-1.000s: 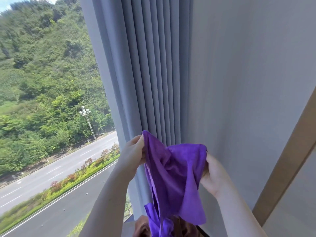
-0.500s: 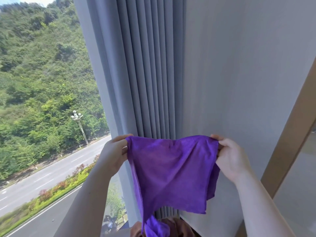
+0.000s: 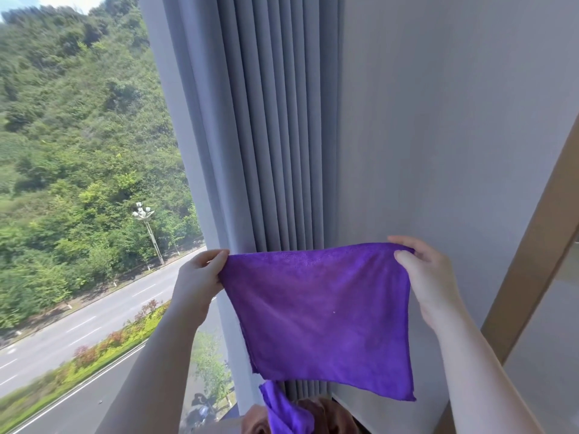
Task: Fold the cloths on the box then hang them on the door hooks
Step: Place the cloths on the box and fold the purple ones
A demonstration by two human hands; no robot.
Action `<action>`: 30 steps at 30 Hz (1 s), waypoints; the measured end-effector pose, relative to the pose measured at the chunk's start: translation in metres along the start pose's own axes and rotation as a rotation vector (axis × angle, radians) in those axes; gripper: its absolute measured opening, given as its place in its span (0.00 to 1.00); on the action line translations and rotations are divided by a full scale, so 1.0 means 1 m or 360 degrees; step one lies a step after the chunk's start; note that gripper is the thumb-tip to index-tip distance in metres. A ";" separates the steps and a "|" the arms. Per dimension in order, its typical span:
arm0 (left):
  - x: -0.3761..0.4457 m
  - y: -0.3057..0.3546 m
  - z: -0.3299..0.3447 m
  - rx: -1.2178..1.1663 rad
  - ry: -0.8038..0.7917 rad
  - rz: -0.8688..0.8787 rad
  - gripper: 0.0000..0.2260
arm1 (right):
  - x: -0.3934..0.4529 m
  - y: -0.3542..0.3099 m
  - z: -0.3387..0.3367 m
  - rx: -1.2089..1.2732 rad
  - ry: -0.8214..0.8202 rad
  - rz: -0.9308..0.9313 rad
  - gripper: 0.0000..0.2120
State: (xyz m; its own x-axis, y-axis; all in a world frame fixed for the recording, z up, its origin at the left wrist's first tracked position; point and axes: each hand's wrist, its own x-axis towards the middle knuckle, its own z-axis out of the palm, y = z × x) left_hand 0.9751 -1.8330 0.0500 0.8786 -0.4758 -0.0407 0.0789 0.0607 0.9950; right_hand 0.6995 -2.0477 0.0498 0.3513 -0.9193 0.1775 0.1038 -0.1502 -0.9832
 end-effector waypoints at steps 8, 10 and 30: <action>-0.005 0.014 0.017 -0.0565 -0.0317 -0.0105 0.10 | -0.002 -0.003 0.007 0.0104 0.0119 0.0004 0.17; -0.005 0.014 0.014 -0.0335 -0.0338 -0.0021 0.14 | -0.001 -0.006 0.002 0.0094 0.0163 -0.0013 0.15; -0.001 0.013 0.013 0.0398 -0.0083 0.0231 0.08 | -0.007 0.000 -0.046 -0.0778 0.0221 -0.0170 0.06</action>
State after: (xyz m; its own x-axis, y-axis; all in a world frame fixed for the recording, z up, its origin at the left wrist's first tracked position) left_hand 0.9688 -1.8431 0.0639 0.8464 -0.5227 0.1019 -0.1700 -0.0839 0.9819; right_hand 0.6546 -2.0577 0.0465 0.2321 -0.9243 0.3031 -0.3260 -0.3675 -0.8710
